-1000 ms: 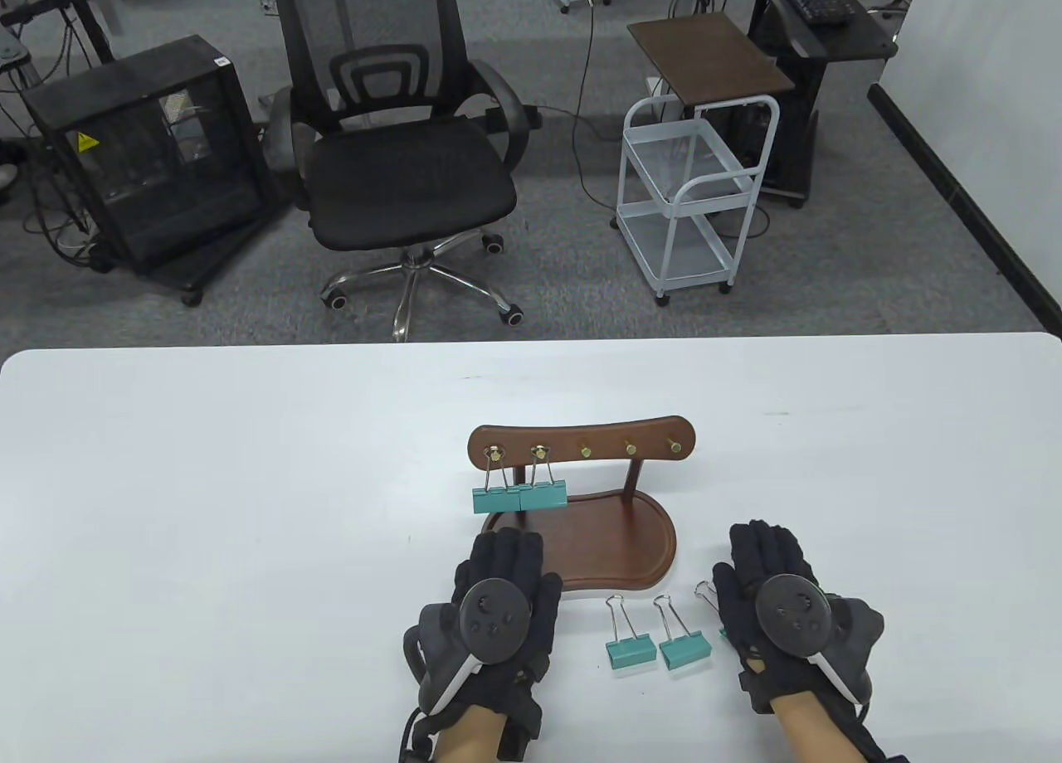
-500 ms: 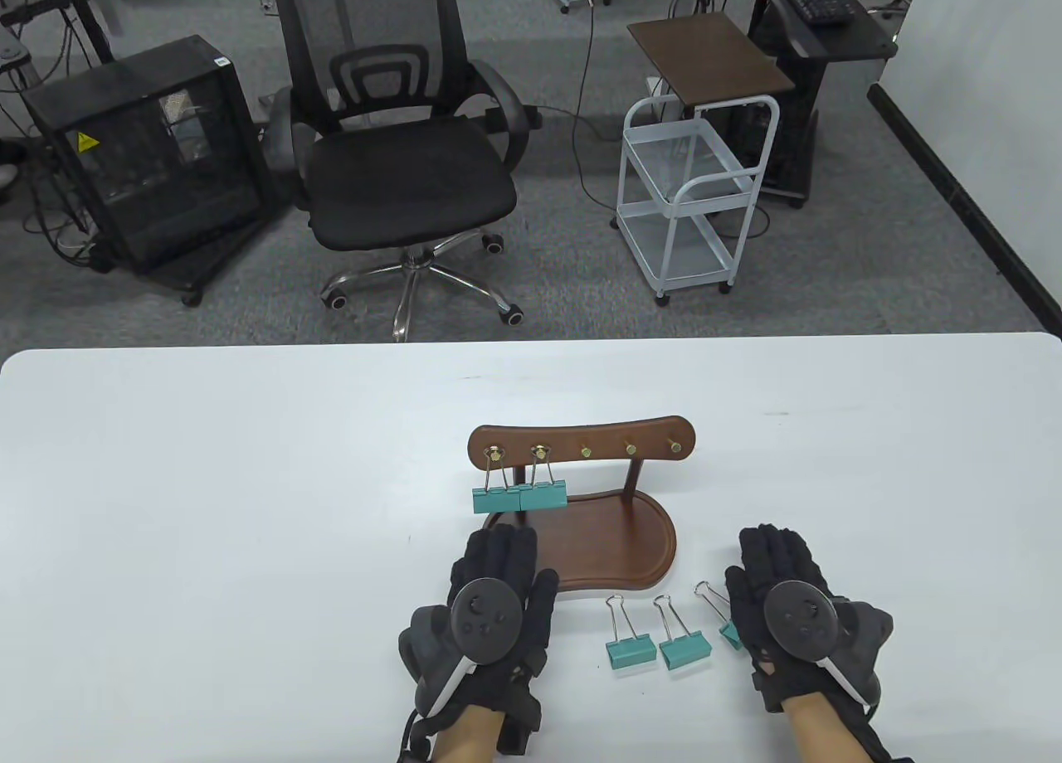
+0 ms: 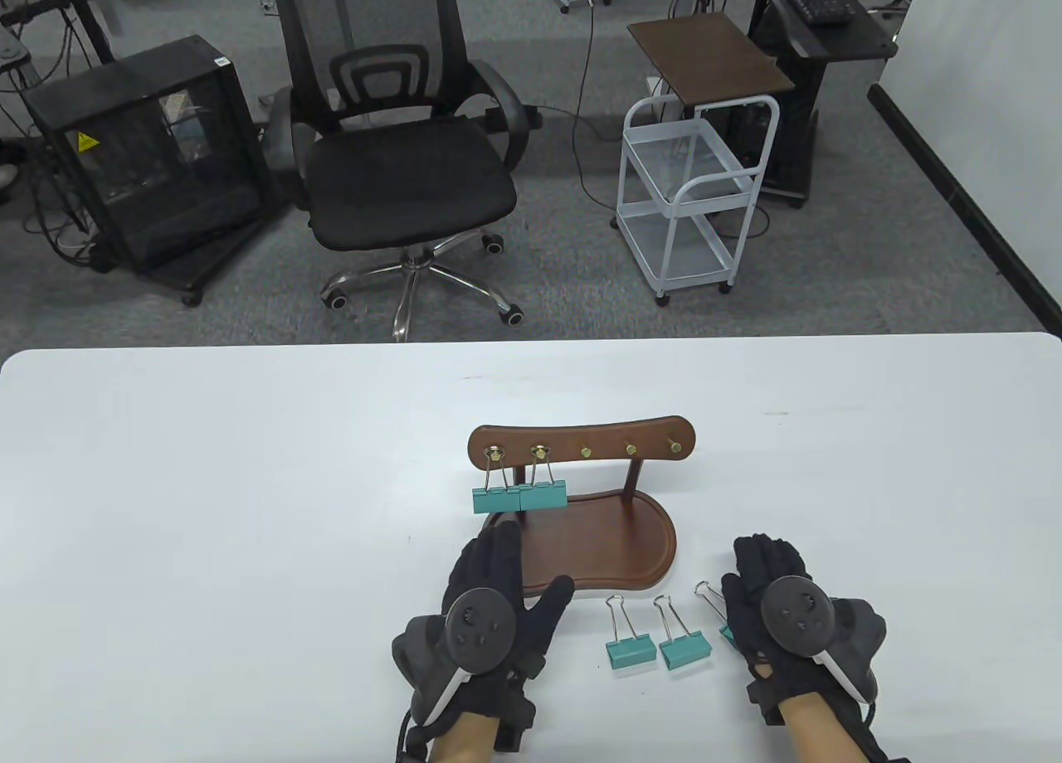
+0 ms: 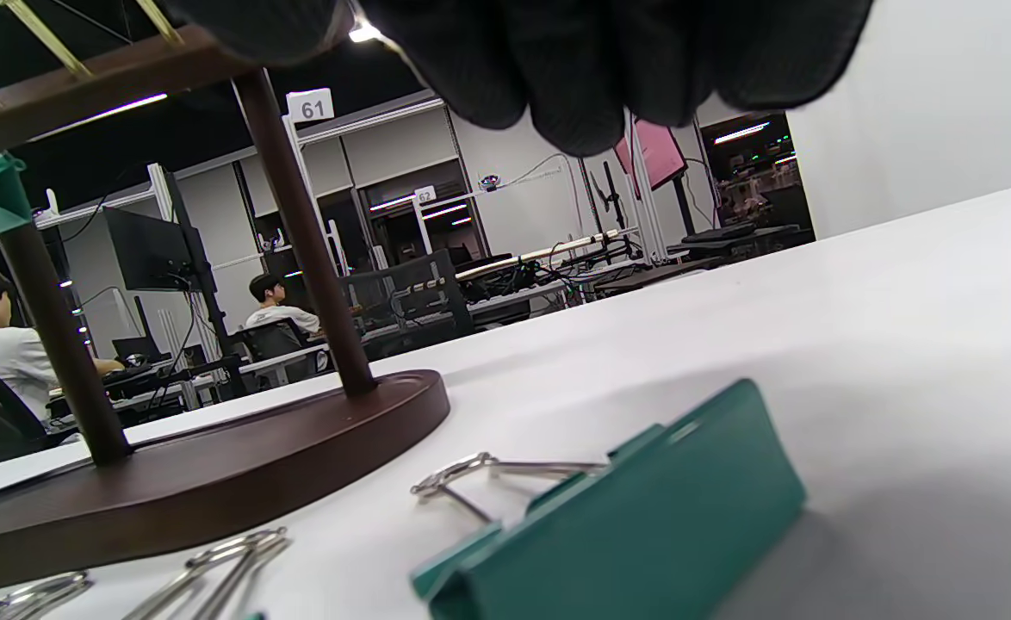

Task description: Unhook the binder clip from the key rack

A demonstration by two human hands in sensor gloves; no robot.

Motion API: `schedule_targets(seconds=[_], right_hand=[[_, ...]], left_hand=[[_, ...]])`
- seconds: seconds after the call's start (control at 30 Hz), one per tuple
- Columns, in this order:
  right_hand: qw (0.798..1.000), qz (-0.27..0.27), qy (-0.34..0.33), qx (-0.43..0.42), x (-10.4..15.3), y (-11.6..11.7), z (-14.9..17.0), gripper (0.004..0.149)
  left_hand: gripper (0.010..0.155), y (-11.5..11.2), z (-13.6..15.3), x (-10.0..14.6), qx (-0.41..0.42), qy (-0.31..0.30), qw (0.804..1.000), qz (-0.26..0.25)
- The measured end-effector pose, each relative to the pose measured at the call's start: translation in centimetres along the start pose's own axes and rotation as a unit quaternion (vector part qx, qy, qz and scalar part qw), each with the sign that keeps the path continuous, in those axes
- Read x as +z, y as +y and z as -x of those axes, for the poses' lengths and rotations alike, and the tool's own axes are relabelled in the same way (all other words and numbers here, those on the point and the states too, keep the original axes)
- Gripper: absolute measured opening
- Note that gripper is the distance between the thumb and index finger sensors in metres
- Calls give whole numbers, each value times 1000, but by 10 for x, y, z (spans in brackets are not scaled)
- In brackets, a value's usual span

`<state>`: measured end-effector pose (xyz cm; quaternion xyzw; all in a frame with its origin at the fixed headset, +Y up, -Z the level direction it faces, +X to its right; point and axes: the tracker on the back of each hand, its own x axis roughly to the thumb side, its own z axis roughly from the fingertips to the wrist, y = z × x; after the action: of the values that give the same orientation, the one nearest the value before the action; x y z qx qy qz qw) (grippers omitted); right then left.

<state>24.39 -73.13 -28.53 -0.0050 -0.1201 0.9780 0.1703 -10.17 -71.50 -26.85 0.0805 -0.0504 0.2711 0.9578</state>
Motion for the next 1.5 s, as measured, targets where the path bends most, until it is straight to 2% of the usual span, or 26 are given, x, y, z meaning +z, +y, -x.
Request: schedule_targets(seconds=[0.17, 0.23, 0.3, 0.5, 0.57, 0.63, 0.73, 0.87, 0.97, 1.1, 1.23, 1.37, 1.5], right_hand=[[1000, -7, -3, -17, -2, 2, -3, 58], [1000, -9, -6, -19, -2, 3, -4, 58], [1000, -10, -8, -18, -2, 3, -4, 58], [1000, -8, -4, -25, -1, 0, 0, 58], [999, -5, 4, -32, 0, -1, 4, 58], [999, 4, 7, -40, 1, -3, 6, 58], [999, 6, 10, -50, 3, -5, 7, 58], [999, 5, 12, -52, 3, -5, 7, 58], [999, 5, 15, -48, 3, -6, 6, 58], [999, 4, 18, -47, 3, -6, 6, 58], [999, 3, 18, -46, 3, -6, 6, 58], [999, 3, 20, -44, 3, -6, 6, 58], [999, 3, 23, -44, 3, -6, 7, 58]], left_hand=[[98, 15, 14, -1, 45, -3, 998, -52], [98, 20, 20, -5, 75, 20, 994, -74], [98, 21, 26, -10, 116, 47, 989, -75], [100, 21, 41, -25, 152, 97, 981, -67], [100, 19, 48, -32, 192, 125, 972, -55], [100, 15, 54, -38, 245, 142, 959, -20], [97, 8, 64, -45, 324, 140, 935, -44], [96, 3, 74, -52, 376, 141, 916, -14], [104, -1, 78, -55, 368, 108, 923, 24], [106, -5, 80, -56, 376, 101, 921, 23], [100, -7, 81, -58, 363, 107, 925, 27], [91, -9, 78, -62, 373, 109, 921, 36], [87, -12, 74, -68, 363, 107, 922, 80]])
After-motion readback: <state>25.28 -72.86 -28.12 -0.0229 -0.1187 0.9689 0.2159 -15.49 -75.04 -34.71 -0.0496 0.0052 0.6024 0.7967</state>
